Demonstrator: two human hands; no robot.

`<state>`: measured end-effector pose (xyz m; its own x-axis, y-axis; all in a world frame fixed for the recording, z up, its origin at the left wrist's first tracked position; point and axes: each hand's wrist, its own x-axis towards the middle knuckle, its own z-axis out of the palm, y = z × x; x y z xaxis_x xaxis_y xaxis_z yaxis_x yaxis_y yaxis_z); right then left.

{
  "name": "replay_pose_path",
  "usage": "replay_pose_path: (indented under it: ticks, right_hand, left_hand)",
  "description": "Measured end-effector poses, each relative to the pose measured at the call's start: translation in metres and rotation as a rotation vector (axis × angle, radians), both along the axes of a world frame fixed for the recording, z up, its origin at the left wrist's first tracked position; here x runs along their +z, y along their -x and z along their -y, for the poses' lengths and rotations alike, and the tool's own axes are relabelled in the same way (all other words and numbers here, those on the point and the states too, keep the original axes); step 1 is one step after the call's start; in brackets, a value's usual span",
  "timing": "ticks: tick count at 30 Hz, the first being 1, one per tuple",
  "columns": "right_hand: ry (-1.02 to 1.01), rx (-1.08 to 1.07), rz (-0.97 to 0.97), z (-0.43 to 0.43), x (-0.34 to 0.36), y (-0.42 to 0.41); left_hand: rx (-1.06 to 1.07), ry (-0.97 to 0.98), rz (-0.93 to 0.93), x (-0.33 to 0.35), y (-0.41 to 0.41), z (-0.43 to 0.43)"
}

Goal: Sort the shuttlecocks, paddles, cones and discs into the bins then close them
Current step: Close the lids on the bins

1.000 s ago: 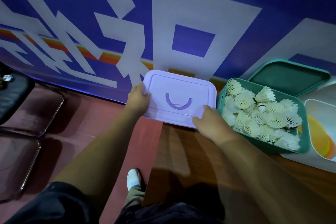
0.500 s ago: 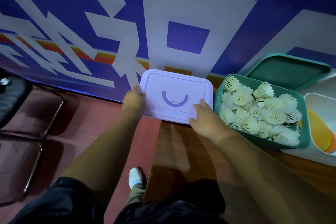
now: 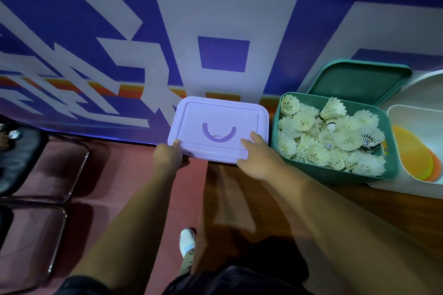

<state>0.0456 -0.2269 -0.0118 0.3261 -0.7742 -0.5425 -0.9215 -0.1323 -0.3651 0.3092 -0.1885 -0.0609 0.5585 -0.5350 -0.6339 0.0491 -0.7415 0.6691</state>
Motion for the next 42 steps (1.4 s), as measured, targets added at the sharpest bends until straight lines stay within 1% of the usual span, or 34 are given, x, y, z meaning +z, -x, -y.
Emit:
replay_pose_path:
  ticks: [1,2,3,4,5,6,7,9,10,13,15,17,19,21,24,26,28,33,39,42]
  right_hand:
    - [-0.022,-0.005,0.019,-0.001,0.0,0.001]
    - [-0.039,-0.011,0.036,-0.003,0.0,0.003]
    - [-0.05,-0.017,0.053,-0.005,-0.001,0.004]
    - [-0.052,-0.023,0.071,-0.008,-0.003,0.006]
    - [-0.047,-0.031,0.091,-0.01,-0.004,0.008]
    - [-0.04,-0.042,0.113,-0.012,-0.006,0.011]
    - [-0.034,-0.052,0.136,-0.014,-0.007,0.013]
    - [-0.029,-0.078,0.175,-0.019,-0.005,0.018]
    - [-0.029,-0.096,0.19,-0.021,-0.002,0.02]
    - [0.014,-0.144,0.268,-0.027,0.015,0.031]
    - [0.058,-0.185,0.344,-0.027,0.029,0.043]
    - [0.076,-0.278,0.427,-0.026,0.046,0.061]
    - [0.045,-0.405,0.555,-0.022,0.06,0.083]
    - [0.039,-0.508,0.658,-0.018,0.07,0.11]
    - [0.079,-0.639,0.742,-0.013,0.083,0.157]
    - [0.101,-0.719,0.778,-0.012,0.086,0.189]
    - [0.115,-0.792,0.797,-0.012,0.086,0.218]
    - [0.063,-1.002,0.951,-0.008,0.072,0.269]
    - [0.052,-1.023,0.964,-0.011,0.065,0.31]
    - [0.042,-1.029,0.974,-0.015,0.062,0.326]
  left_hand:
    - [-0.078,-0.07,0.135,0.0,0.003,-0.003]
    - [-0.124,-0.097,0.188,-0.001,0.003,-0.002]
    - [-0.1,-0.102,0.18,0.005,0.002,-0.004]
    - [-0.05,-0.085,0.129,0.006,0.0,0.0]
    - [-0.019,-0.115,0.133,0.01,0.003,0.0]
    - [-0.024,-0.142,0.13,0.007,0.003,0.0]
    - [-0.061,-0.181,0.164,0.012,0.007,-0.001]
    - [-0.144,-0.257,0.369,0.02,0.014,-0.002]
    - [-0.148,-0.248,0.449,0.028,0.02,-0.002]
    - [-0.244,-0.143,0.559,0.057,0.055,0.001]
    - [-0.347,-0.051,0.576,0.068,0.08,0.01]
    - [-0.47,0.032,0.539,0.082,0.11,0.02]
    - [-0.593,0.117,0.472,0.096,0.144,0.031]
    - [-0.682,0.195,0.455,0.111,0.181,0.039]
    - [-0.775,0.282,0.42,0.127,0.233,0.047]
    - [-0.813,0.312,0.414,0.135,0.263,0.054]
    - [-0.848,0.351,0.445,0.14,0.29,0.061]
    - [-0.876,0.484,0.488,0.159,0.347,0.087]
    - [-0.879,0.582,0.598,0.181,0.403,0.14]
    - [-0.923,0.559,0.663,0.186,0.427,0.16]
